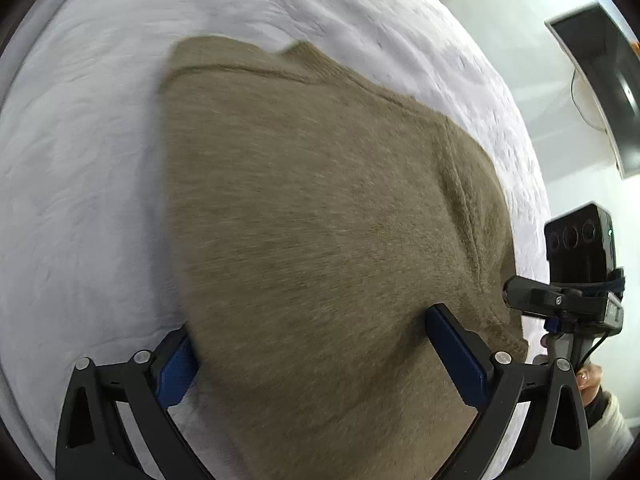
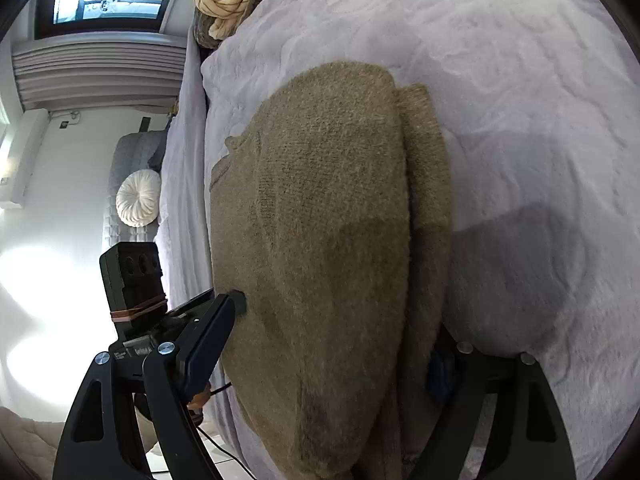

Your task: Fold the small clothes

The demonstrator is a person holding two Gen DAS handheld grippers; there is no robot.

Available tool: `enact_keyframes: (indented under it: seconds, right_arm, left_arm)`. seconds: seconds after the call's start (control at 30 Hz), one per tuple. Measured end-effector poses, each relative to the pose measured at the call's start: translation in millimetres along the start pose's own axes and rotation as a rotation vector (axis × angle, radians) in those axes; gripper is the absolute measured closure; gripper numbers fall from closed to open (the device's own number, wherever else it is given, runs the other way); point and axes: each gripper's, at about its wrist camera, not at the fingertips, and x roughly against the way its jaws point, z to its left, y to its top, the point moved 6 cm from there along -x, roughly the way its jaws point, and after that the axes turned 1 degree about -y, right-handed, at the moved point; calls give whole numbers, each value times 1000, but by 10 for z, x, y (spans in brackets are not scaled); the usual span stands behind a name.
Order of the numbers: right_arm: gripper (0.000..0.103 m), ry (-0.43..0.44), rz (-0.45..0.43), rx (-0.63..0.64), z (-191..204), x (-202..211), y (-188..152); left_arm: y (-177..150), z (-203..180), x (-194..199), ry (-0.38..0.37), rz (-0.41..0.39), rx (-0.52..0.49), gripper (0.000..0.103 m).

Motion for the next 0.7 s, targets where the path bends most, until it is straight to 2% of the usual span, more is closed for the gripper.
enact_keyframes:
  seconds: [0.17, 0.2, 0.23, 0.27, 0.3, 0.33, 0.4, 0.47, 0.57, 0.7]
  right_arm:
    - [17, -6, 19, 6, 94, -166, 12]
    - [19, -13, 18, -4, 108, -188, 18]
    - [28, -17, 18, -19, 117, -201, 25]
    - [34, -23, 11, -39, 114, -194, 22]
    - [45, -24, 7, -59, 103, -188, 12]
    - [59, -21, 5, -67, 99, -183, 11]
    - [69, 19, -4, -85, 135, -145, -19]
    - [69, 71, -17, -92, 241, -91, -60]
    - [69, 124, -28, -100, 435, -42, -124]
    - [69, 187, -34, -110, 677, 1, -237]
  left_arm:
    - [6, -18, -16, -1, -2, 12, 1]
    - [-14, 5, 32, -3, -9, 12, 8]
    - [-27, 15, 80, -4, -21, 11, 11]
    - [-51, 37, 136, -10, -29, 7, 20]
    - [-57, 33, 184, -18, -40, 1, 29]
    - [-65, 36, 225, -25, -46, -3, 34]
    - [-69, 32, 303, -54, -52, -8, 49]
    - [-78, 24, 416, -100, -56, -2, 54]
    - [-110, -20, 627, -144, -75, -10, 54]
    - [-193, -58, 980, -133, -108, -50, 54]
